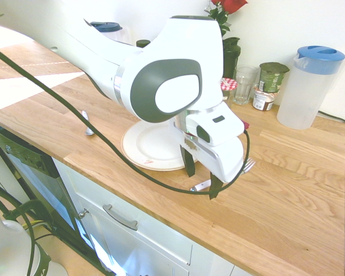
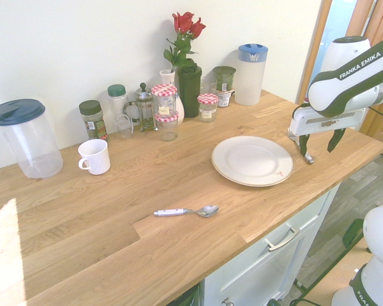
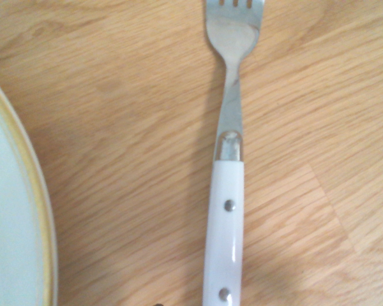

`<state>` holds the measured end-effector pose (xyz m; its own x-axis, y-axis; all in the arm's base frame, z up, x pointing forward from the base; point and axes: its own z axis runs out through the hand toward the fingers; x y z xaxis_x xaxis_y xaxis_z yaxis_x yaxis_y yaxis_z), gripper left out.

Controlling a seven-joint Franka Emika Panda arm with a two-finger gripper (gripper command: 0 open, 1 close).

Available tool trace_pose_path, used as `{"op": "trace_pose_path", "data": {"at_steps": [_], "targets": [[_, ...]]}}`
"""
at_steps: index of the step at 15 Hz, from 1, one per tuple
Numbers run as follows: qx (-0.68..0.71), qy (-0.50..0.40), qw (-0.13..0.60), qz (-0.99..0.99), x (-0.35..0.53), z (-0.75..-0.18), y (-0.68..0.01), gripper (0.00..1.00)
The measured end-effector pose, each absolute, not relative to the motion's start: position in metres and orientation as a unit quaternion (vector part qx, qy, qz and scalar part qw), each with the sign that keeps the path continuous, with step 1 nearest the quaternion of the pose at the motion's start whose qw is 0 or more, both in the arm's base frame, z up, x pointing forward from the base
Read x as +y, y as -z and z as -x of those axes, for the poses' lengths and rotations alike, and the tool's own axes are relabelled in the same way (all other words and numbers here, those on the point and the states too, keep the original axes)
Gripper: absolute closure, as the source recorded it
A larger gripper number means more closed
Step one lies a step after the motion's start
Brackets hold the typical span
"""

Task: Put the fork into the plate

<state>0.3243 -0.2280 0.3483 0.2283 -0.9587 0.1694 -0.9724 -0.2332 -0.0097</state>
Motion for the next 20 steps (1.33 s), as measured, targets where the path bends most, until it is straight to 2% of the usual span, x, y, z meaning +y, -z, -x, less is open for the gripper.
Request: {"op": "trace_pose_path", "data": {"at_steps": [3, 4, 20], "targets": [[-0.628, -0.082, 0.037, -0.773, -0.239, -0.33, -0.339, 0.0], [-0.632, -0.085, 0.032, -0.77, -0.241, -0.333, -0.336, 1.0], [-0.637, -0.091, 0.013, -0.765, -0.239, -0.356, -0.329, 1.0]]}}
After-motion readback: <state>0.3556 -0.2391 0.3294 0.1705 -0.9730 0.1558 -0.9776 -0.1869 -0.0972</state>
